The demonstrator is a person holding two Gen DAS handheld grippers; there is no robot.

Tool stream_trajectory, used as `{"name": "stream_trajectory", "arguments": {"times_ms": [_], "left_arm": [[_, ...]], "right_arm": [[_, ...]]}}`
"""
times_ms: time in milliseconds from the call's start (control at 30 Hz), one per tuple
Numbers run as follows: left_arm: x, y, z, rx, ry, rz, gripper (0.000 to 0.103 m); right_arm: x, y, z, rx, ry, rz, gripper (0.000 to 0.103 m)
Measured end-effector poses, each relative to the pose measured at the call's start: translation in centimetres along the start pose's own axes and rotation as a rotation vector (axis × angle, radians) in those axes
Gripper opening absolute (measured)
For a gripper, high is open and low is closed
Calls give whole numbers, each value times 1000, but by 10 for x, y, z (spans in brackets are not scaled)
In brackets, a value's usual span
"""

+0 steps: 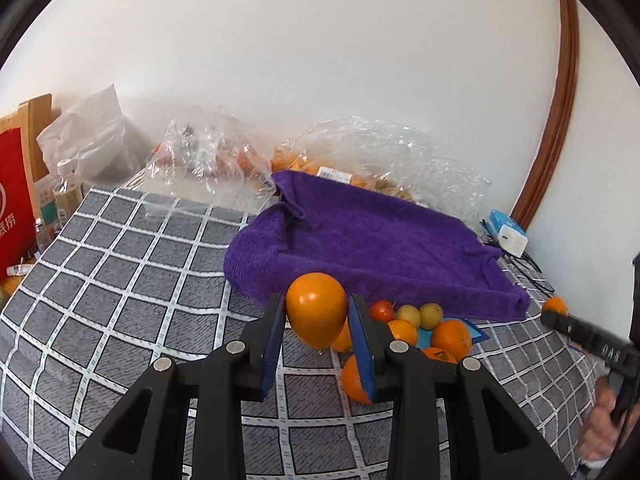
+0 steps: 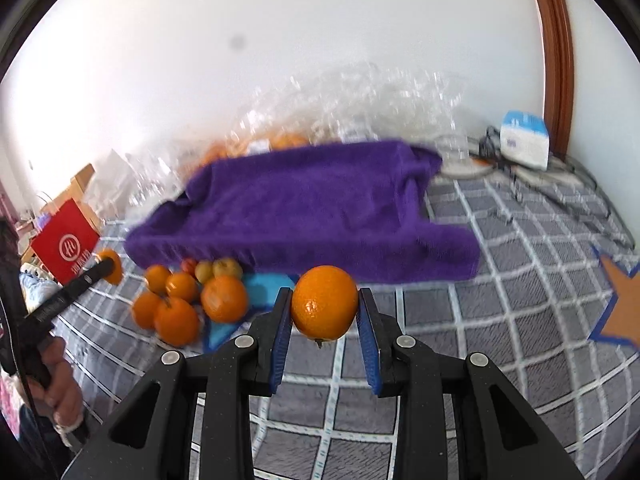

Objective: Organize fruits
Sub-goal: 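Lift and carry both held fruits over the purple towel with both tools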

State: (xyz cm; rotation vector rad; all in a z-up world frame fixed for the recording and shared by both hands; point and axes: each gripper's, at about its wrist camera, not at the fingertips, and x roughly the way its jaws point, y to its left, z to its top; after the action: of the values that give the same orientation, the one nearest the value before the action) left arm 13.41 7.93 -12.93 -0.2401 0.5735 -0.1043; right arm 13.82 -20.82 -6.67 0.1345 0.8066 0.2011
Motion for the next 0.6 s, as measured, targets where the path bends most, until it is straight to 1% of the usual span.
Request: {"name": "stream_trajectory", "arguments": {"times_ms": [167, 333, 500, 600], "left_arm": [[-13, -5, 17, -6, -11, -6, 30], [-20, -15, 54, 20, -67, -2, 30], [0, -24, 86, 15, -88, 12, 30], [18, -29, 103, 19, -98, 27, 30]], "right_arm": [[-5, 7, 26, -43, -35, -7, 32], [2, 7, 57, -42, -77, 1, 32], [21, 2, 88, -26, -96, -26, 32], [32, -2, 107, -21, -107, -39, 32]]}}
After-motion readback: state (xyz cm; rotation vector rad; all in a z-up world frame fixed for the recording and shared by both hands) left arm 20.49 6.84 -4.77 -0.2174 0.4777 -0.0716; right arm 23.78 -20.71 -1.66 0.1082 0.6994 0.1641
